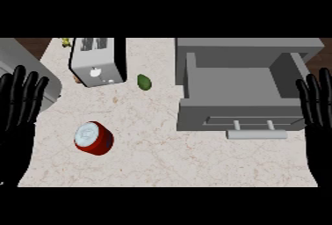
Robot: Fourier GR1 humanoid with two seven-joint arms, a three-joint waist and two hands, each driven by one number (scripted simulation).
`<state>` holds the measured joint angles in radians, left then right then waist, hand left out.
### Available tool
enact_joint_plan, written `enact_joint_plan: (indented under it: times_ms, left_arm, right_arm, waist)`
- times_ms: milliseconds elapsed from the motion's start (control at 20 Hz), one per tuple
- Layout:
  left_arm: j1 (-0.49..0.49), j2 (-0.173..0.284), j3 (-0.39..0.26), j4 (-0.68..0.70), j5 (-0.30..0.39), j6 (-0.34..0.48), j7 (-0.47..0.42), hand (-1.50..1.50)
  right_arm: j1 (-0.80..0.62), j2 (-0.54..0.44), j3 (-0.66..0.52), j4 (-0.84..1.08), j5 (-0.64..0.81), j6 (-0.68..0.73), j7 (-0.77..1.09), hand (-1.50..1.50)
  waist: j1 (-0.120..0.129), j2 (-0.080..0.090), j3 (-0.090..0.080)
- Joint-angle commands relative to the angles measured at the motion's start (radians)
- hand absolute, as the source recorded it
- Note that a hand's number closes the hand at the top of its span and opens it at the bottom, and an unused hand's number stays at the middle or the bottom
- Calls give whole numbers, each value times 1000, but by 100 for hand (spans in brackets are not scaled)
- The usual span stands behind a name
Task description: Pick up the can, place it into the drawer and close the drawer
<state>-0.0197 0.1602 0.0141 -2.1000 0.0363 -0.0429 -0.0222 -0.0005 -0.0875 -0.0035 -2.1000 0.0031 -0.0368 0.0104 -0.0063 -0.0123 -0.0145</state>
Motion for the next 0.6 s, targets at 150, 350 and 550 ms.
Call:
enact_joint_plan:
  times_ms: [150, 350, 550]
  left_arm:
    - [164, -100, 4, -148, -147, 178, 57, -150]
    - [284, -158, 51, -49, -153, 388, 211, -150]
    - [322, -159, -48, -159, -231, 500, 368, -150]
  right_arm:
    - [-18, 1, -17, 20, -28, 12, -5, -150]
    - [84, 12, -44, 55, -13, -36, 123, -150]
    - [50, 5, -50, 39, -8, -55, 213, -150]
  waist:
    - [26, 9, 15]
    - [31, 16, 14]
    - [16, 11, 15]
